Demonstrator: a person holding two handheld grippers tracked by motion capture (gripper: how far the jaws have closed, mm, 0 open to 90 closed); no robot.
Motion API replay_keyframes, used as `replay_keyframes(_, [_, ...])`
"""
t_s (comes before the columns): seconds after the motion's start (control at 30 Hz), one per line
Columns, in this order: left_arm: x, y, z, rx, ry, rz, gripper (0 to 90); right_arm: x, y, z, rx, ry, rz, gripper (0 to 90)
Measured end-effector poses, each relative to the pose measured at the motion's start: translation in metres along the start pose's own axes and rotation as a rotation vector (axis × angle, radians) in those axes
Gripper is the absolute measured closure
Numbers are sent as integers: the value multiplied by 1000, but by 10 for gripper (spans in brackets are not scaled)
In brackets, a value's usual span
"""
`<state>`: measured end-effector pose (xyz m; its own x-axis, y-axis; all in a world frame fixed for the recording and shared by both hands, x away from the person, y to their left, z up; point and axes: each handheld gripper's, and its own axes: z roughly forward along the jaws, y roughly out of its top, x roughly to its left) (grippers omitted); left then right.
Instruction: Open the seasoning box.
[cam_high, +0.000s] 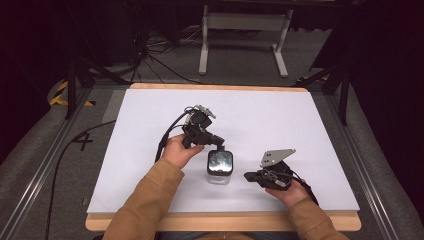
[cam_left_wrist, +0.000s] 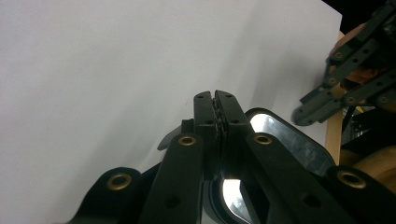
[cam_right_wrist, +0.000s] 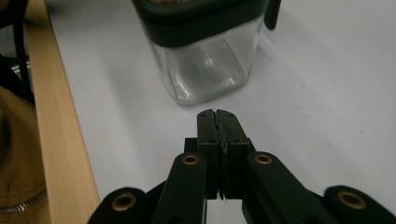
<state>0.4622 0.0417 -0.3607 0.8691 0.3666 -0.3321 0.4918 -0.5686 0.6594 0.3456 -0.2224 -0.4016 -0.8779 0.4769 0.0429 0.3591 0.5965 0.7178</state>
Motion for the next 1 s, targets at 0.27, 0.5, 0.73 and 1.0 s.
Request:
replay_keyframes(0.27, [0, 0, 0, -2, 6, -3, 882, 18, 16, -4, -90, 23, -23, 897])
replay_keyframes(0.5, [0, 0, 1, -2, 15, -3, 883, 25, 27, 2, -142, 50, 0, 899])
replay_keyframes(0.73, [-3, 0, 1, -3, 38, -6, 874, 27, 31, 3, -164, 10, -1, 899])
replay_keyframes(1.0, [-18, -1, -28, -65, 61, 16, 818, 26, 34, 1, -182, 14, 1, 899])
